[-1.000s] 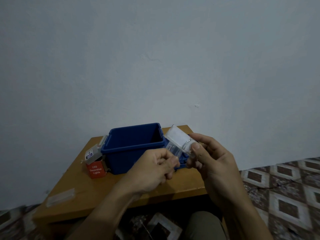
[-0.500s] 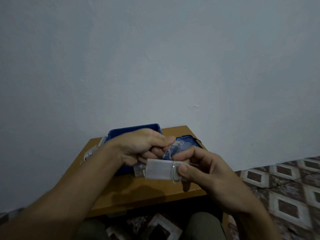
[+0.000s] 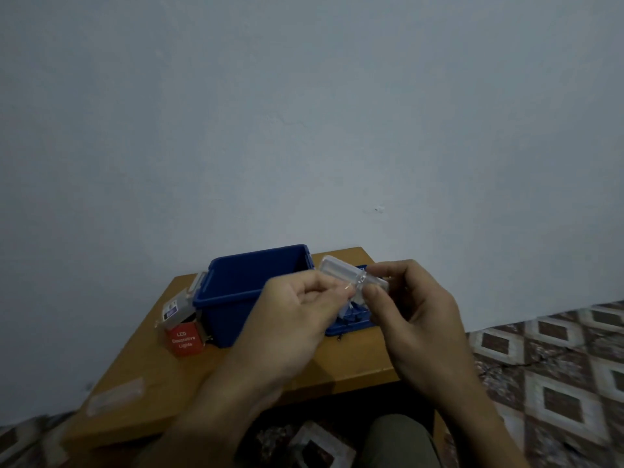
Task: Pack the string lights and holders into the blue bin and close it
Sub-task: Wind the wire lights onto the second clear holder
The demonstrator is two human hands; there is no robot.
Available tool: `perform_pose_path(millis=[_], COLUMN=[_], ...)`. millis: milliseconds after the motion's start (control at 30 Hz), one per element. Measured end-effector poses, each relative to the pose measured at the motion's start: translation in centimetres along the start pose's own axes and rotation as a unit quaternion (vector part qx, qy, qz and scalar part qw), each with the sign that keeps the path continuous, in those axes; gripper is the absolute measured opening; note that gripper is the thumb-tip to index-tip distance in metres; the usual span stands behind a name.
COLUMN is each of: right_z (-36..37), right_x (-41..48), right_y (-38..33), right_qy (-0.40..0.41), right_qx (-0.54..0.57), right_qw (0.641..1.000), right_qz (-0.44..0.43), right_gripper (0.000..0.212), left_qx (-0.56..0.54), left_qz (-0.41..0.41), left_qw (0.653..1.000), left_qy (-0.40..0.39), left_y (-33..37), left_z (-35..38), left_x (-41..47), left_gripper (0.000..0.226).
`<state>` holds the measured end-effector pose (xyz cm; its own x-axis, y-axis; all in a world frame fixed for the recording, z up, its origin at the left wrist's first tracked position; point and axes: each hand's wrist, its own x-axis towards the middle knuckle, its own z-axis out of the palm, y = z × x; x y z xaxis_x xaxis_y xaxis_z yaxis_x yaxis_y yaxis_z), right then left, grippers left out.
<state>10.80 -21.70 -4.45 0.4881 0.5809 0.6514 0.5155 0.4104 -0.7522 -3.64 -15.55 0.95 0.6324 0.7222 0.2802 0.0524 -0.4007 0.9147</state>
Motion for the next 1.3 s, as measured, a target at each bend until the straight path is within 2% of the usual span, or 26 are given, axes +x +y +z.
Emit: perform_pose_path(millis=[67, 200, 333, 533, 800, 1000, 1100, 1300], right_z=[0.2, 0.6, 0.9, 0.3, 0.2, 0.2, 0.4, 0.4], right_x=[-0.1, -0.2, -0.3, 0.0, 0.1, 0.0, 0.0, 0.0], right_y=[0.0, 0.0, 0.0, -0.1, 0.0, -0.1, -0.3, -0.3], right_qy=[0.005, 0.014, 0.015, -0.021, -0.054, -0.050, -0.045, -0.036], right_qx=[0.007, 0.008, 0.035, 0.088, 0.134, 0.134, 0.125, 0.123], right_qw=[1.000, 1.000, 0.999, 0.995, 0.986, 0.987, 0.989, 0.990], right_qz=[-0.003, -0.008, 0.001, 0.036, 0.080, 0.074, 0.065, 0.062], right_gripper=[0.009, 0.011, 0.017, 0.023, 0.017, 0.017, 0.017, 0.018], left_qx=[-0.050, -0.064, -0.065, -0.092, -0.093, -0.115, -0.075, -0.048], left_qz=[-0.010, -0.047, -0.097, -0.053, -0.048, -0.058, -0.033, -0.011], left_qw=[0.998, 0.995, 0.993, 0.994, 0.994, 0.992, 0.997, 0.999], left_qy=[0.025, 0.059, 0.021, -0.033, -0.025, -0.006, 0.003, 0.005], left_y=[-0.8, -1.7, -1.9, -1.7, -2.1, -2.3, -2.4, -2.5], left_z=[0.6, 0.9, 0.6, -0.1, -0.6, -0.5, -0.2, 0.1], left_x=[-0.2, 0.0, 0.4, 0.4, 0.6, 0.8, 0.8, 0.8], left_gripper=[0.016, 0.018, 0.026, 0.020, 0.017, 0.016, 0.026, 0.024])
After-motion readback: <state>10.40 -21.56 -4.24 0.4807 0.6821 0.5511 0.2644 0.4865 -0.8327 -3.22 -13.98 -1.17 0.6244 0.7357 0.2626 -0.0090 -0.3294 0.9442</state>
